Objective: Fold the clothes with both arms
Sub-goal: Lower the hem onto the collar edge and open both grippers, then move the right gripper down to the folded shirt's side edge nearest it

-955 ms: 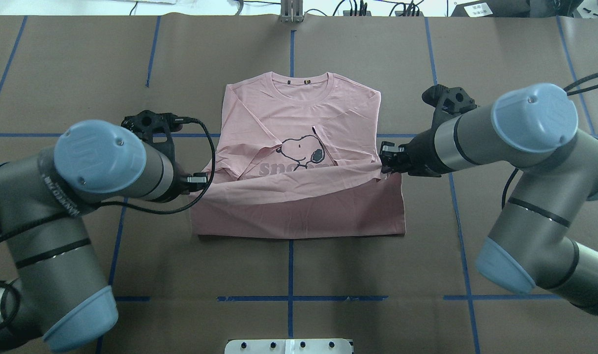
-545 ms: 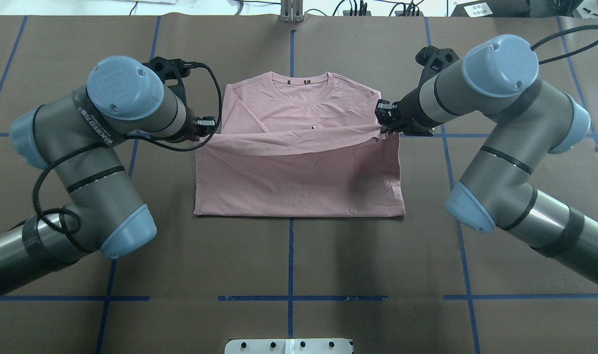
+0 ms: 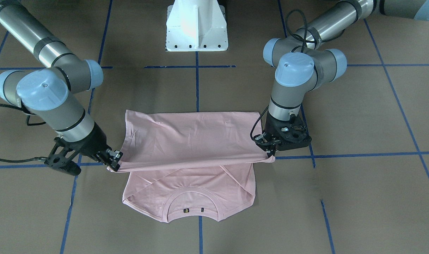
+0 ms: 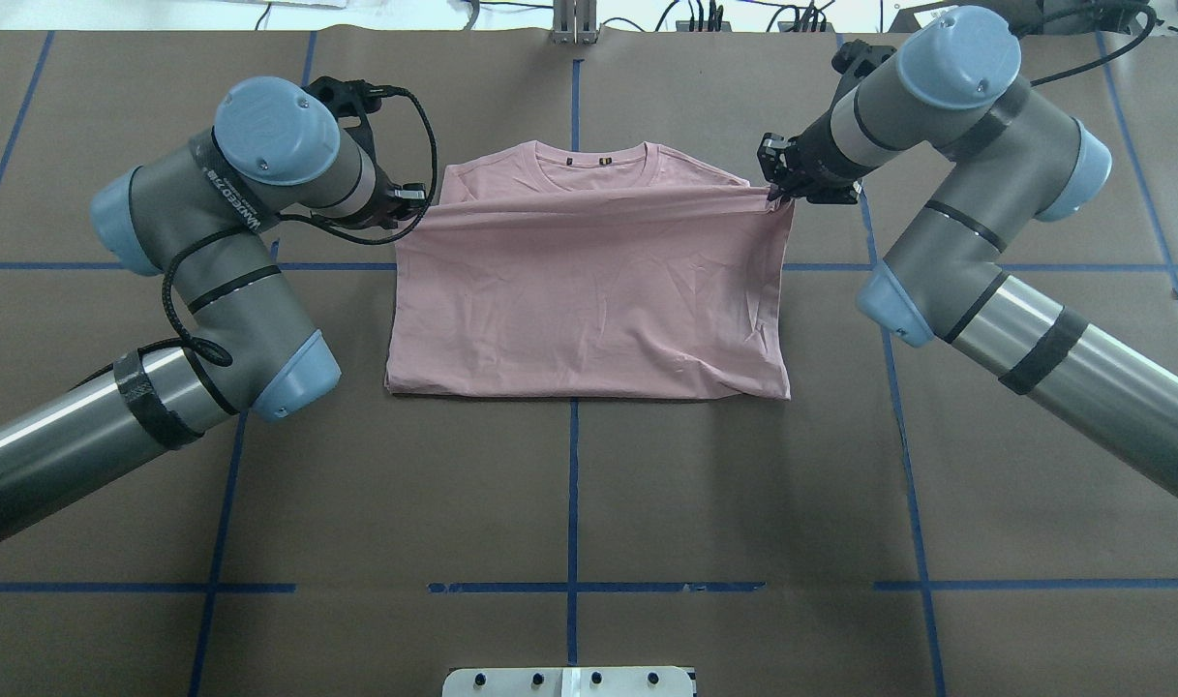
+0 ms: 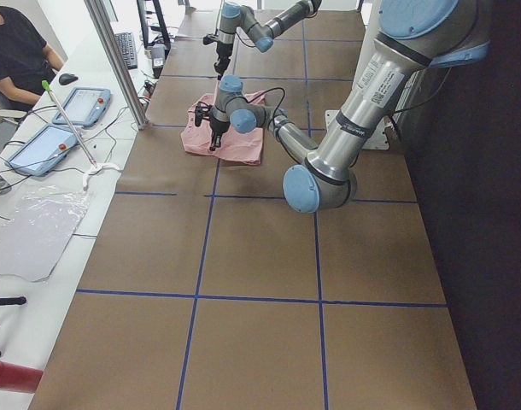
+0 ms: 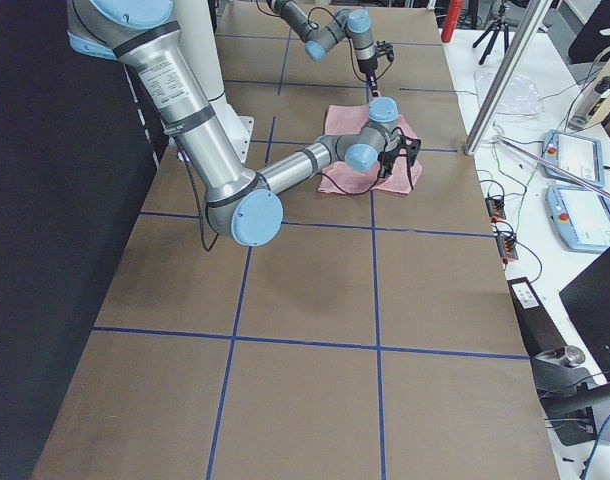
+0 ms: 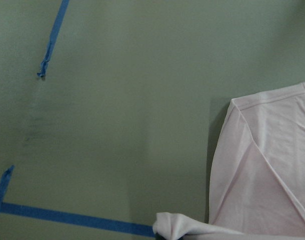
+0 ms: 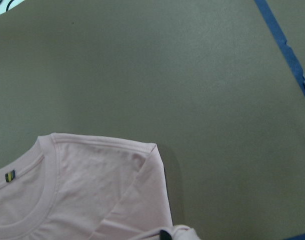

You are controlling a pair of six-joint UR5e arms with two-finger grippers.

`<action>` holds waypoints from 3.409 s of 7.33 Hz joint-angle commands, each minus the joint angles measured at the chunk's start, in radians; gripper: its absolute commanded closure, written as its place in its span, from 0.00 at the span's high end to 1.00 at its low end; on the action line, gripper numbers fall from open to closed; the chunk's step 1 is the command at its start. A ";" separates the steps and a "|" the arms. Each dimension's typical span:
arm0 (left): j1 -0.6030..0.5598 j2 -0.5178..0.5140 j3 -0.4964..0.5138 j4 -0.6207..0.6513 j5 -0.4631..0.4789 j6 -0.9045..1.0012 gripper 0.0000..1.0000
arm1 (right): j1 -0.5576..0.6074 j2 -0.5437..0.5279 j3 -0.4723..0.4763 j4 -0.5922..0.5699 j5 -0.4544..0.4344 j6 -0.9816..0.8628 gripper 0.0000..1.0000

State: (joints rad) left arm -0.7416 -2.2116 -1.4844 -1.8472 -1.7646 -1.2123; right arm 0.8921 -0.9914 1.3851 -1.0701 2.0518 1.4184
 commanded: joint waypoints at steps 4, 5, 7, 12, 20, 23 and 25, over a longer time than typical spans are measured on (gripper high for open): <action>-0.001 -0.028 0.038 -0.007 0.002 0.000 0.00 | 0.022 0.148 -0.158 0.012 0.010 -0.001 0.00; -0.001 -0.045 0.053 -0.007 0.004 -0.003 0.00 | 0.021 0.148 -0.172 0.015 0.008 -0.003 0.00; -0.001 -0.054 0.070 -0.007 0.004 -0.009 0.00 | 0.015 0.143 -0.170 0.015 0.008 -0.004 0.00; -0.004 -0.071 0.081 -0.003 0.005 -0.081 1.00 | 0.027 0.142 -0.155 0.016 0.060 0.005 1.00; 0.001 -0.060 0.003 0.010 -0.001 -0.141 1.00 | -0.271 -0.297 0.293 -0.025 -0.140 0.077 0.94; 0.002 -0.057 -0.001 0.008 0.001 -0.142 1.00 | -0.274 -0.296 0.295 -0.025 -0.137 0.076 0.75; 0.004 -0.056 -0.001 0.008 0.001 -0.144 1.00 | -0.278 -0.293 0.298 -0.025 -0.133 0.074 0.05</action>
State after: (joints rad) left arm -0.7384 -2.2682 -1.4849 -1.8392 -1.7643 -1.3554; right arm 0.6160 -1.2864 1.6812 -1.0954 1.9160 1.4939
